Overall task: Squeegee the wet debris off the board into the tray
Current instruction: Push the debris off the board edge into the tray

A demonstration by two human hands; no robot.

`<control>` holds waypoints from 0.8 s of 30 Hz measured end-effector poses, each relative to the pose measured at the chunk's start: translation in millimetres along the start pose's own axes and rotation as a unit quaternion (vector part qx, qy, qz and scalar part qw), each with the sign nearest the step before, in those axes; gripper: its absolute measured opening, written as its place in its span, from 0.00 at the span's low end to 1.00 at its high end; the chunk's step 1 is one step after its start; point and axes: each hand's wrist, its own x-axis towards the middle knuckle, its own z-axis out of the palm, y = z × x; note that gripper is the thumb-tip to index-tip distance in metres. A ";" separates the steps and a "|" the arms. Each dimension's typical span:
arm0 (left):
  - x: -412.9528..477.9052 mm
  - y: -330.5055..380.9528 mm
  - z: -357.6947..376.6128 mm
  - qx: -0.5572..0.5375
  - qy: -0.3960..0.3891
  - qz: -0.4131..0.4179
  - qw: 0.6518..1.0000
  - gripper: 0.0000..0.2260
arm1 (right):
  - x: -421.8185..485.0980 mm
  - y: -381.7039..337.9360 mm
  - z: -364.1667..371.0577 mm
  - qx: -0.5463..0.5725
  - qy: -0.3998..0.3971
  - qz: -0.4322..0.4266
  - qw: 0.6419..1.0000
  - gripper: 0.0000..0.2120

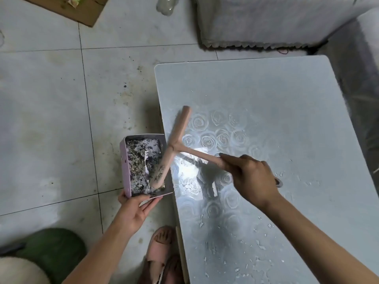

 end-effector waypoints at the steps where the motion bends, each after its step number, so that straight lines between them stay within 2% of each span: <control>1: -2.5 -1.2 -1.3 0.004 0.000 0.006 1.000 0.32 | -7.1 10.8 -3.1 0.019 -0.007 0.021 1.000 0.17; 4: -9.8 -7.4 -4.9 0.007 0.006 0.005 1.000 0.28 | -39.4 57.8 -12.8 0.029 -0.050 0.084 0.995 0.17; 7: -20.1 -17.1 -6.2 0.005 0.010 0.007 1.000 0.30 | -89.3 113.9 -25.5 0.004 -0.073 0.149 0.986 0.16; 11: -31.4 -29.0 -8.6 -0.006 0.021 -0.002 1.000 0.28 | -164.6 187.5 -47.2 0.006 -0.077 0.246 0.966 0.14; 14: -40.1 -33.6 -7.0 0.037 0.021 0.000 0.999 0.25 | -201.0 225.6 -55.9 -0.019 -0.086 0.279 0.956 0.14; 19: -47.7 -37.9 -0.8 0.055 0.001 0.020 0.998 0.20 | -188.0 238.7 -39.0 -0.030 -0.089 0.232 0.968 0.16; 24: -45.5 -38.5 -4.3 0.087 0.005 0.023 0.996 0.19 | -145.3 214.3 -11.3 0.014 -0.048 0.089 0.995 0.15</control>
